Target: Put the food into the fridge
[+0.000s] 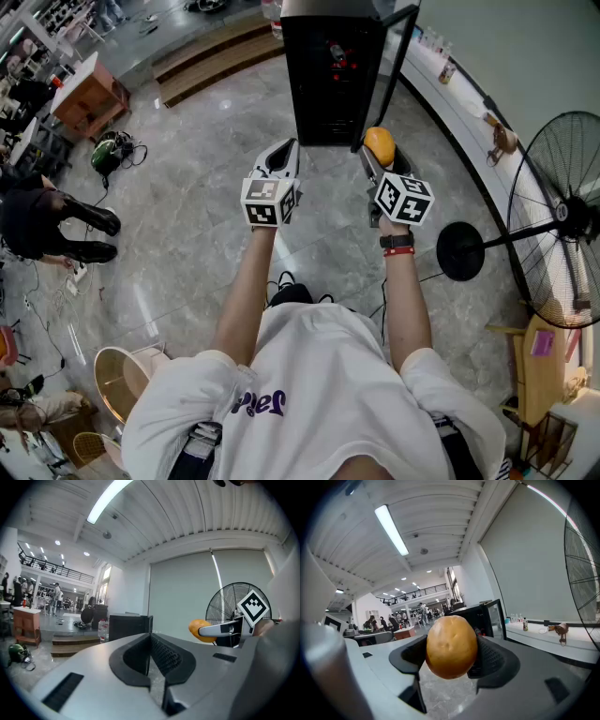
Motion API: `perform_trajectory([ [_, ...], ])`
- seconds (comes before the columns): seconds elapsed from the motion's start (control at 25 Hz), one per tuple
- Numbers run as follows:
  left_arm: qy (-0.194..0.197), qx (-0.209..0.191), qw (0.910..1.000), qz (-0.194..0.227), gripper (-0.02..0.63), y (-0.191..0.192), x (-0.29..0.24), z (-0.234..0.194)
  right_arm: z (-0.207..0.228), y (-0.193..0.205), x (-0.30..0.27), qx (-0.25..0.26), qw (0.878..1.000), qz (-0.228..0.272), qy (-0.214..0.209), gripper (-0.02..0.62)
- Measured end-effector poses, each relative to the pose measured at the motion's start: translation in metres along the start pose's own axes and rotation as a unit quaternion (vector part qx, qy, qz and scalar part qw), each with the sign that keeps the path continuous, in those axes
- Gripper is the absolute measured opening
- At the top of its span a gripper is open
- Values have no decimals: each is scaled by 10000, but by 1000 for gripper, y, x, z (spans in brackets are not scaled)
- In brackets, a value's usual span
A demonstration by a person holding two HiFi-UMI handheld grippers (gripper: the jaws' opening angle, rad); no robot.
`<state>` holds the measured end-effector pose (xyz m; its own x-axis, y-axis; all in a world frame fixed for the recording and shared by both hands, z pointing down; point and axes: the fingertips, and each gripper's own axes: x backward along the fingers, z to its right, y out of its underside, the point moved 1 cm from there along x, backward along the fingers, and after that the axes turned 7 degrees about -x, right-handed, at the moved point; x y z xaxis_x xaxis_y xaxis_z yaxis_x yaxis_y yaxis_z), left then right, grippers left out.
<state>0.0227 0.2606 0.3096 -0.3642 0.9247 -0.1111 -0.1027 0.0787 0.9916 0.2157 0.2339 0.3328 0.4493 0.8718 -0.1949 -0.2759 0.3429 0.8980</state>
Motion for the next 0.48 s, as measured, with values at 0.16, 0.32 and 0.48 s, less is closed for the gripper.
perform_trajectory([
  [0.16, 10, -15, 10000, -18, 20, 2, 12, 9, -1, 4, 12, -112, 9999, 70, -51, 341],
  [0.32, -31, 30, 10000, -55, 20, 8, 21, 8, -7, 9, 15, -82, 9999, 41, -88, 341],
  [0.48, -38, 89, 9999, -49, 20, 12, 20, 1, -10, 9, 9, -68, 9999, 33, -136, 341],
])
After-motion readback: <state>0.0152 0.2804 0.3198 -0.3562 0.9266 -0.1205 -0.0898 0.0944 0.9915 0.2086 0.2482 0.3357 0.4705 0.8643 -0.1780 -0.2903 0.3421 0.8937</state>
